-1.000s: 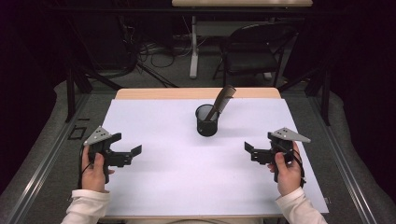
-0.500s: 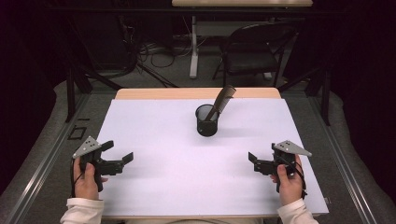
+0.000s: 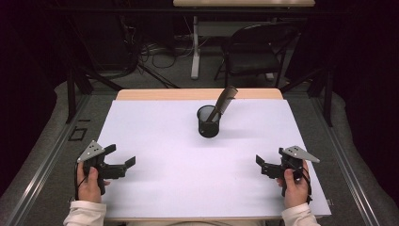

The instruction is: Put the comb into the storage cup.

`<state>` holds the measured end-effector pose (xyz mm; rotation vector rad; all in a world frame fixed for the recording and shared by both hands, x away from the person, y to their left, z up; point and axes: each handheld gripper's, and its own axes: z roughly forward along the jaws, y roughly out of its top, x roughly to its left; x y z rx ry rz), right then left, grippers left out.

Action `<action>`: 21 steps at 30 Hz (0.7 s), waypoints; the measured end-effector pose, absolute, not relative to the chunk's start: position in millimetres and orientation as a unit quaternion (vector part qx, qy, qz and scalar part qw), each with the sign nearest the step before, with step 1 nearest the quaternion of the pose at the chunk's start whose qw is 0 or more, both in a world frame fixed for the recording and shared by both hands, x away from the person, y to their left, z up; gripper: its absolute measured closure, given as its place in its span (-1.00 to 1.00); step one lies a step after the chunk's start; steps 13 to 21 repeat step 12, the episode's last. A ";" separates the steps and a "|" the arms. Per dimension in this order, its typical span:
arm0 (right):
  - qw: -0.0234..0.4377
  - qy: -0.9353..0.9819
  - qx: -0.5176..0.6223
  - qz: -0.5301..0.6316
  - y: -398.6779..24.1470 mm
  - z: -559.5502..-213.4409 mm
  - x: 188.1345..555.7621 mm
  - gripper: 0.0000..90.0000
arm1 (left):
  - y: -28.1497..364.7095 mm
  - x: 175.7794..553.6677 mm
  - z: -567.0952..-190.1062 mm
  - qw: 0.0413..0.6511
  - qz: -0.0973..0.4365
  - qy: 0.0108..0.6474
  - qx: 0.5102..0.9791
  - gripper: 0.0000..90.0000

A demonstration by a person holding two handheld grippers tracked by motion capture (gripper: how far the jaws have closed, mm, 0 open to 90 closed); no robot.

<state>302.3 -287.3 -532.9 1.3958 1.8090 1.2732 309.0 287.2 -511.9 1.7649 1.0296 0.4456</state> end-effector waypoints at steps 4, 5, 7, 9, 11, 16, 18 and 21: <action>0.258 0.664 0.519 0.472 -290.0 -535.0 302.5 -0.98 | 287.4 309.8 -513.3 0.499 0.188 0.426 0.731 -0.99; 0.258 0.663 0.521 0.472 -290.4 -535.6 302.7 -0.97 | 287.5 310.1 -513.7 0.499 0.189 0.426 0.731 -0.99; 0.257 0.665 0.522 0.469 -291.3 -535.9 302.7 -0.97 | 287.6 310.3 -513.9 0.498 0.189 0.427 0.731 -0.99; 0.260 0.663 0.524 0.467 -293.1 -537.6 303.6 -0.96 | 288.2 311.0 -514.6 0.497 0.189 0.429 0.730 -0.99; 0.258 0.661 0.529 0.465 -294.4 -538.2 303.7 -0.96 | 288.4 311.4 -514.7 0.496 0.188 0.429 0.731 -0.99; 0.258 0.661 0.529 0.465 -294.4 -538.2 303.7 -0.96 | 288.4 311.4 -514.7 0.496 0.188 0.429 0.731 -0.99; 0.258 0.661 0.529 0.465 -294.4 -538.2 303.7 -0.96 | 288.4 311.4 -514.7 0.496 0.188 0.429 0.731 -0.99; 0.258 0.661 0.529 0.465 -294.4 -538.2 303.7 -0.96 | 288.4 311.4 -514.7 0.496 0.188 0.429 0.731 -0.99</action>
